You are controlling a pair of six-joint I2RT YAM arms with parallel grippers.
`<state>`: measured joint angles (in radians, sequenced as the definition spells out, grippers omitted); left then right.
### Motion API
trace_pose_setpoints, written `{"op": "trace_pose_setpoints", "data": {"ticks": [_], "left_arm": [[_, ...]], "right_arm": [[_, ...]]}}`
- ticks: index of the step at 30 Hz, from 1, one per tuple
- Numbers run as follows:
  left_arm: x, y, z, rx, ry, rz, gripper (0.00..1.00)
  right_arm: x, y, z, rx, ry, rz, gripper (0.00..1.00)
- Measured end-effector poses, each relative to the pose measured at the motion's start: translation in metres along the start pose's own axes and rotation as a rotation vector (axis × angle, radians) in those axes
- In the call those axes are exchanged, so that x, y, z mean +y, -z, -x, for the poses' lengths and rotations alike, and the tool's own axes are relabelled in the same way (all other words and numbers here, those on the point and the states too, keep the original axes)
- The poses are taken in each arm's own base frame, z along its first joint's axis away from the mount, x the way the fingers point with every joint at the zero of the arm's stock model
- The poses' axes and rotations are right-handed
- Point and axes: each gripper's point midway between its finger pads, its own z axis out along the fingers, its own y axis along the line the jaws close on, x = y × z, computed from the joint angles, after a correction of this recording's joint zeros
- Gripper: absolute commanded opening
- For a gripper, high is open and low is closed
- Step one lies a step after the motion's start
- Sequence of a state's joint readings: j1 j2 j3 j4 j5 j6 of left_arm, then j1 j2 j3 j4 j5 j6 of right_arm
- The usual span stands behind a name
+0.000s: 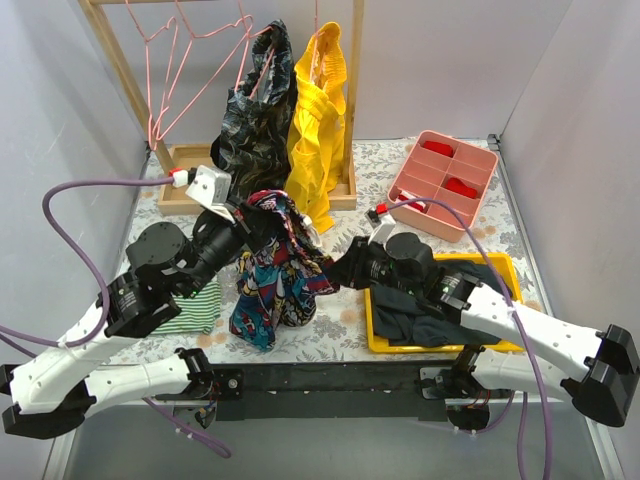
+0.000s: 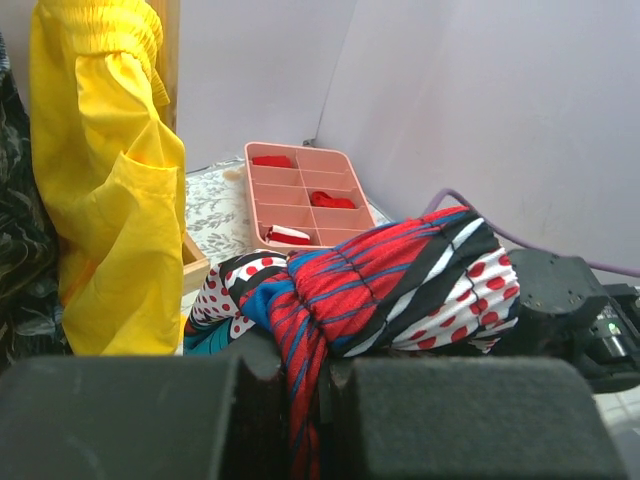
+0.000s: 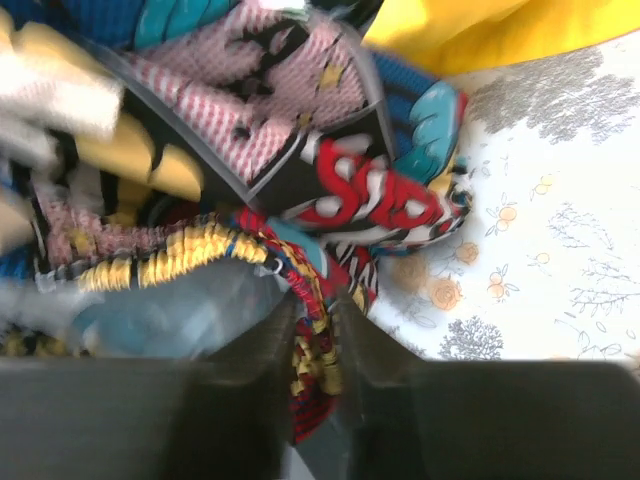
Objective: Place the shorts on the hanger
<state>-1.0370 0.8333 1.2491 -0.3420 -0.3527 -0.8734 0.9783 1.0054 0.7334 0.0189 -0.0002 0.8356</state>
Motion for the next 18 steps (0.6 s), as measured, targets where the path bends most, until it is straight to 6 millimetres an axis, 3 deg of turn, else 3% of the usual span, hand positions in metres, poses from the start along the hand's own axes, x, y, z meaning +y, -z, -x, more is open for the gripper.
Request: {"op": "trace_pose_setpoints", "data": {"ticks": [2, 5, 7, 10, 14, 16, 18], "left_arm": [[0.0, 0.003, 0.001, -0.008, 0.004, -0.005, 0.0], [0.003, 0.011, 0.005, -0.019, 0.013, -0.006, 0.0], [0.006, 0.019, 0.008, -0.033, 0.033, 0.002, 0.0], [0.016, 0.027, -0.001, -0.033, 0.083, 0.039, 0.0], [0.04, 0.029, -0.037, 0.031, 0.176, 0.177, 0.0], [0.051, 0.026, -0.063, 0.088, 0.21, 0.256, 0.0], [0.06, 0.021, -0.094, 0.153, 0.227, 0.329, 0.0]], "right_arm": [[-0.002, -0.001, 0.013, -0.015, 0.035, -0.04, 0.01], [0.014, 0.005, 0.053, -0.087, 0.102, -0.088, 0.01], [0.049, 0.028, 0.111, -0.229, 0.192, -0.091, 0.01], [0.09, 0.064, 0.17, -0.392, 0.268, -0.081, 0.01], [0.131, 0.108, 0.222, -0.539, 0.323, -0.064, 0.01], [0.135, 0.115, 0.231, -0.563, 0.34, -0.078, 0.01], [0.127, 0.113, 0.229, -0.552, 0.354, -0.115, 0.01]]}}
